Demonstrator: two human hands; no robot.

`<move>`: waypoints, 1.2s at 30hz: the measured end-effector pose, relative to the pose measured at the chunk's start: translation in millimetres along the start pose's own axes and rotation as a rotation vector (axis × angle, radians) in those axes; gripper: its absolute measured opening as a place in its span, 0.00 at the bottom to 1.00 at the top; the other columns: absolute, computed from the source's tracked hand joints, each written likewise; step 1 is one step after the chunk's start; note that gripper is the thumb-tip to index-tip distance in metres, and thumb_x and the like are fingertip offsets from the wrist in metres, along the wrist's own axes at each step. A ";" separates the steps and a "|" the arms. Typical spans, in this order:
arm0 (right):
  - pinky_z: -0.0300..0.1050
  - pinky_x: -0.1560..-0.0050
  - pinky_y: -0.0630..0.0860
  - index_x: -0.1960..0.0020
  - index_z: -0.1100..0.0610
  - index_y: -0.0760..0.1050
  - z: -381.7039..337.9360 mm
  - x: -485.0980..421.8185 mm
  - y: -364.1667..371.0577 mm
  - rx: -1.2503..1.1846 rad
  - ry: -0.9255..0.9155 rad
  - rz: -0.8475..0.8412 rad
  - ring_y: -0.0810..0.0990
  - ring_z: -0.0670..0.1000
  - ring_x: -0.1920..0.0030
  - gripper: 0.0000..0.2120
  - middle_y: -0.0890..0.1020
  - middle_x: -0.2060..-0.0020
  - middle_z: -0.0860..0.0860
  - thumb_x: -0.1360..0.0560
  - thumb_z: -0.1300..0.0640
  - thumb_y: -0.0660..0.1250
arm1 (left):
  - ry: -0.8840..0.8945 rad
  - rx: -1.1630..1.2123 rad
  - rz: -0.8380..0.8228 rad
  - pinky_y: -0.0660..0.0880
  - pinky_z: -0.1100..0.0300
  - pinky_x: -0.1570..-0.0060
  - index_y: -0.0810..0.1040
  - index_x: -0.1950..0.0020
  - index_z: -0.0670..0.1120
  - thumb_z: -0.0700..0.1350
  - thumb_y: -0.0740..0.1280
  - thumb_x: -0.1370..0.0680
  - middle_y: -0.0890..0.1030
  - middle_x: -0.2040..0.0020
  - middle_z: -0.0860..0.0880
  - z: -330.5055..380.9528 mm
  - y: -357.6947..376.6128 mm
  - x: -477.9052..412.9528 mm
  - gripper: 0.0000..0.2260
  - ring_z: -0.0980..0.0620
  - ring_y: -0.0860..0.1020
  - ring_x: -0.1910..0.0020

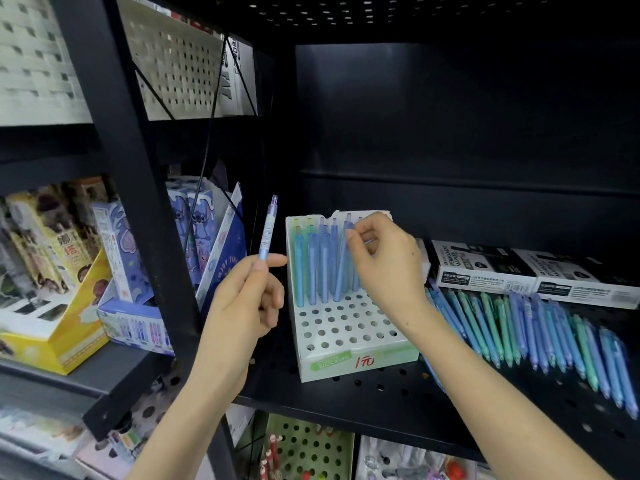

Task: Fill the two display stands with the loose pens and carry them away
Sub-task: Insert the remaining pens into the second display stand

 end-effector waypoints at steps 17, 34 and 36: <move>0.34 0.70 0.72 0.58 0.58 0.80 -21.1 24.5 -28.0 -0.591 0.166 -0.152 0.76 0.43 0.70 0.07 0.79 0.72 0.46 0.25 0.57 0.66 | 0.461 -0.506 -0.141 0.68 0.67 0.66 0.76 0.46 0.56 0.57 0.55 0.23 0.74 0.63 0.57 19.8 37.7 16.6 0.13 0.56 0.73 0.64; 0.63 0.59 0.78 0.54 0.59 0.74 14.9 -9.3 -12.2 -0.067 0.039 -0.224 0.79 0.64 0.58 0.09 0.81 0.58 0.63 0.21 0.55 0.58 | 0.370 -0.648 0.040 0.59 0.64 0.41 0.55 0.24 0.52 0.58 0.51 0.22 0.63 0.36 0.61 -38.4 25.2 -8.4 0.27 0.69 0.59 0.39; 0.63 0.58 0.77 0.53 0.58 0.73 16.4 -9.2 -3.3 -0.060 0.057 -0.272 0.79 0.65 0.56 0.09 0.81 0.58 0.64 0.21 0.55 0.57 | 0.376 -0.646 0.038 0.59 0.65 0.42 0.53 0.24 0.54 0.58 0.50 0.22 0.63 0.37 0.62 -37.5 26.3 -8.0 0.26 0.71 0.59 0.40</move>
Point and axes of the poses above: each hand's wrist, its own x-axis away from the middle knuckle, its own y-axis out of the palm, z = x × y, the point moved 9 cm from there along -x, towards the middle knuckle
